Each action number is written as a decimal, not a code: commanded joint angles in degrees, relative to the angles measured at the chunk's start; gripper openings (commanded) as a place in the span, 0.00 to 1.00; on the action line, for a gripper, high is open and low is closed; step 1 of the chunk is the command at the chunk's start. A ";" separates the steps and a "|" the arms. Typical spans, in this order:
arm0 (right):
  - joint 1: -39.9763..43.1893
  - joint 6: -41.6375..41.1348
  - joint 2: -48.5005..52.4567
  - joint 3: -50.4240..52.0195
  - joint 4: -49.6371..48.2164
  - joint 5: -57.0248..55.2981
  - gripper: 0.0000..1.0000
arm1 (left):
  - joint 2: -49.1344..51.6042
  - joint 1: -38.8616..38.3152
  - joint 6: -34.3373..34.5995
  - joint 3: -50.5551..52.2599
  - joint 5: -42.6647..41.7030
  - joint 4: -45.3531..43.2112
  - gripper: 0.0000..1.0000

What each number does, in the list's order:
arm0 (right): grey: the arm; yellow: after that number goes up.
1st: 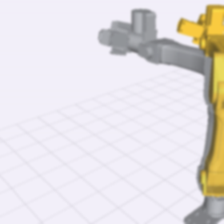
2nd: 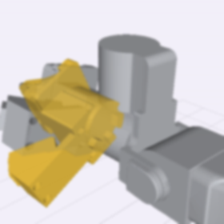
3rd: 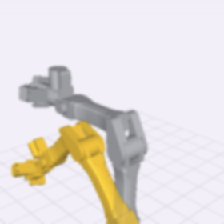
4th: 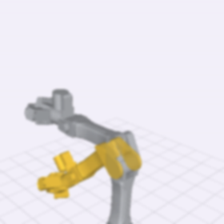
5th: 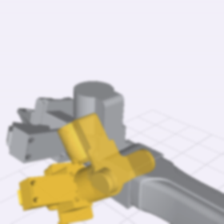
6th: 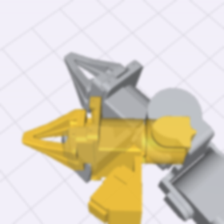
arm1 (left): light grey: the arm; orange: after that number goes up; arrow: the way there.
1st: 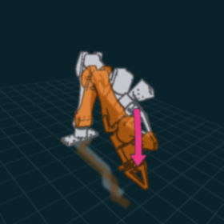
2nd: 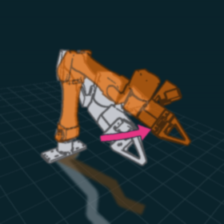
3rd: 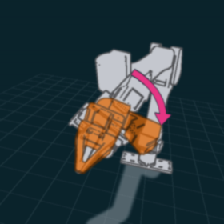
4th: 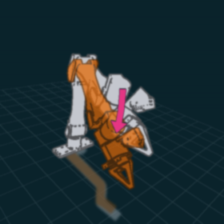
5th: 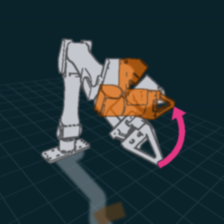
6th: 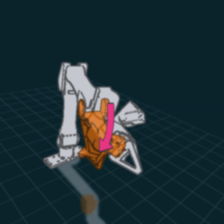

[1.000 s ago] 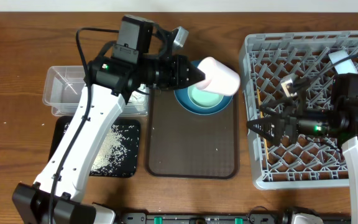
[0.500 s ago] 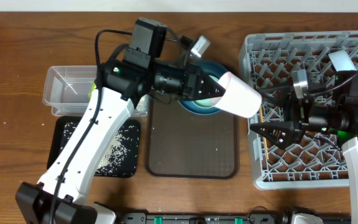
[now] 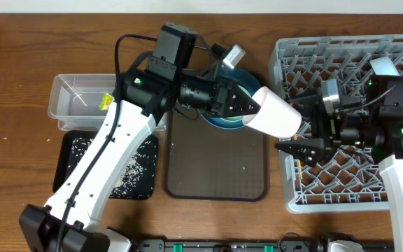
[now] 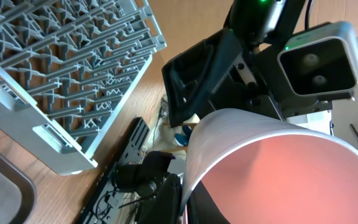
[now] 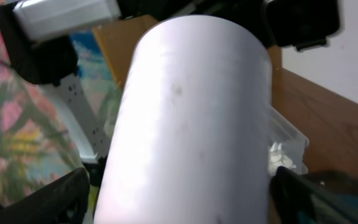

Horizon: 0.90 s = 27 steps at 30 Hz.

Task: Sort waste into correct bins and load items into the dishwasher rack
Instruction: 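Lift the pink cup with the left gripper and pass it to the right gripper, then carry the pink cup with the right gripper into the rack and release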

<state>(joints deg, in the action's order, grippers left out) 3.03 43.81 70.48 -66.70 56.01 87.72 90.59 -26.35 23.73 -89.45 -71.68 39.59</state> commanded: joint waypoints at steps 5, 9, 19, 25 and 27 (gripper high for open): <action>-1.70 -0.50 -0.46 -1.07 -2.03 1.57 0.78 | -0.37 -0.74 -0.79 -0.04 -1.20 -0.22 0.06; -1.70 -0.50 -0.46 -1.07 -3.65 1.46 0.59 | -0.37 -0.74 -0.79 -0.04 -1.18 -0.17 0.06; -1.70 -6.14 -0.46 -1.07 -5.20 -4.72 0.52 | -0.37 0.31 -0.79 -0.04 3.50 -0.22 0.29; -1.70 -21.84 -0.46 -1.07 -8.81 -24.17 0.45 | -0.37 5.77 -0.76 -0.04 12.57 0.57 0.35; -1.70 -27.96 -0.46 -1.07 -9.35 -33.64 0.42 | -0.37 7.74 -0.76 -0.04 15.23 1.77 0.35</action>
<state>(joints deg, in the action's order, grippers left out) 2.17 27.40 70.48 -66.72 47.09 68.95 90.59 -21.06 23.35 -89.45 -62.43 40.53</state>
